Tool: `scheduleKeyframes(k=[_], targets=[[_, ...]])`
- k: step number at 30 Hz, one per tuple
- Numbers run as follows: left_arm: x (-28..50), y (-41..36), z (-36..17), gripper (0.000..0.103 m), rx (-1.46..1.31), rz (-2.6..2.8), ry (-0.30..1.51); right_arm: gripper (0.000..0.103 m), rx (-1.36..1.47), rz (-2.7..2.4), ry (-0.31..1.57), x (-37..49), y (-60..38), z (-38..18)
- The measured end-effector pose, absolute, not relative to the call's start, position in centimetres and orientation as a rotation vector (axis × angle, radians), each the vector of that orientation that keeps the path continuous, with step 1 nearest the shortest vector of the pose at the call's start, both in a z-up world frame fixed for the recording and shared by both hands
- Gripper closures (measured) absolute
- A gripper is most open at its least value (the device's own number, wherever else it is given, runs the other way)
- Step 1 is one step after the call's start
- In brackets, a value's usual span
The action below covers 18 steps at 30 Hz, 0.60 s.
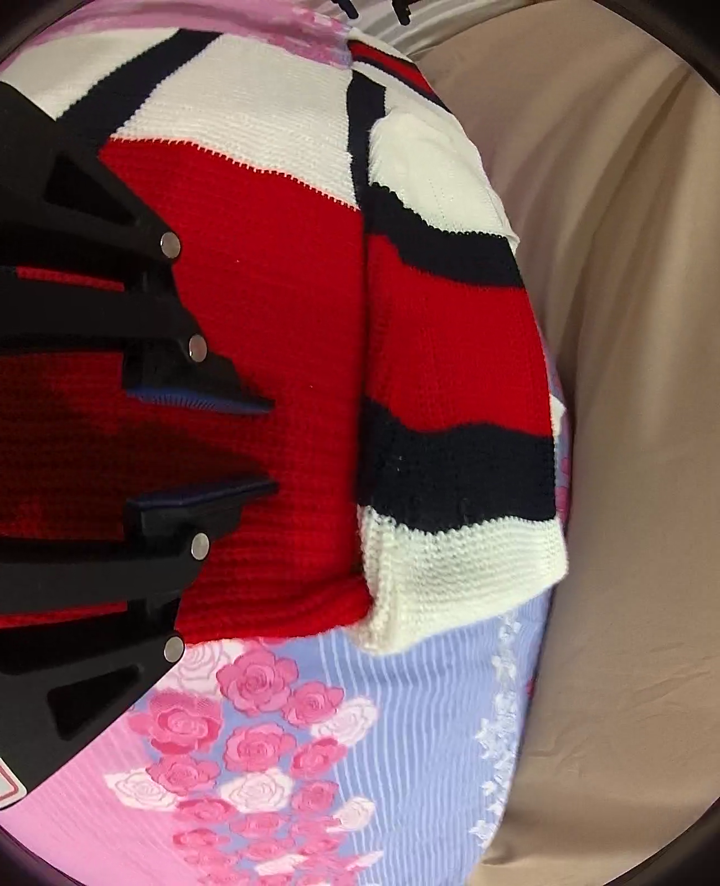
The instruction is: Fold small clothes
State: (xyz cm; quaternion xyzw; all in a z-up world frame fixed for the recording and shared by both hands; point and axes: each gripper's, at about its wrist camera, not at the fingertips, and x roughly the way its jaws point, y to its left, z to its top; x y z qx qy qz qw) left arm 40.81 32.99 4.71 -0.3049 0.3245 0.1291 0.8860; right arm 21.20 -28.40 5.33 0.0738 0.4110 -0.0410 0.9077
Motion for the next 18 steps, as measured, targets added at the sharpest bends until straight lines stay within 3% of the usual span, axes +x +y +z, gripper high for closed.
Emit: scheduleKeyframes(k=[5,7,8,10,11,14,18], targets=[[43.1,40.3,1.0,0.018,-0.824,0.334,0.695,0.068,0.131,-0.088,0.843,21.3,-27.6,5.3],[43.4,41.4,-0.3,0.027,-0.89,0.331,0.694,0.066,0.135,-0.085,0.84,21.6,-28.0,4.9],[43.4,41.6,-0.5,0.035,-0.902,0.333,0.683,0.064,0.141,-0.081,0.839,21.7,-28.0,4.9],[43.8,41.7,-0.1,0.065,-0.895,0.289,0.665,0.062,0.141,-0.081,0.837,21.2,-28.3,4.8],[44.1,41.4,0.2,0.093,-0.884,0.276,0.677,0.062,0.137,-0.085,0.836,21.2,-28.2,4.8],[43.4,39.5,3.6,0.096,-0.798,0.25,0.606,0.06,0.126,-0.093,0.833,21.1,-28.0,4.7],[40.9,30.1,11.7,0.097,-0.565,0.075,0.494,0.059,0.137,-0.088,0.83,21.0,-28.1,4.8]])
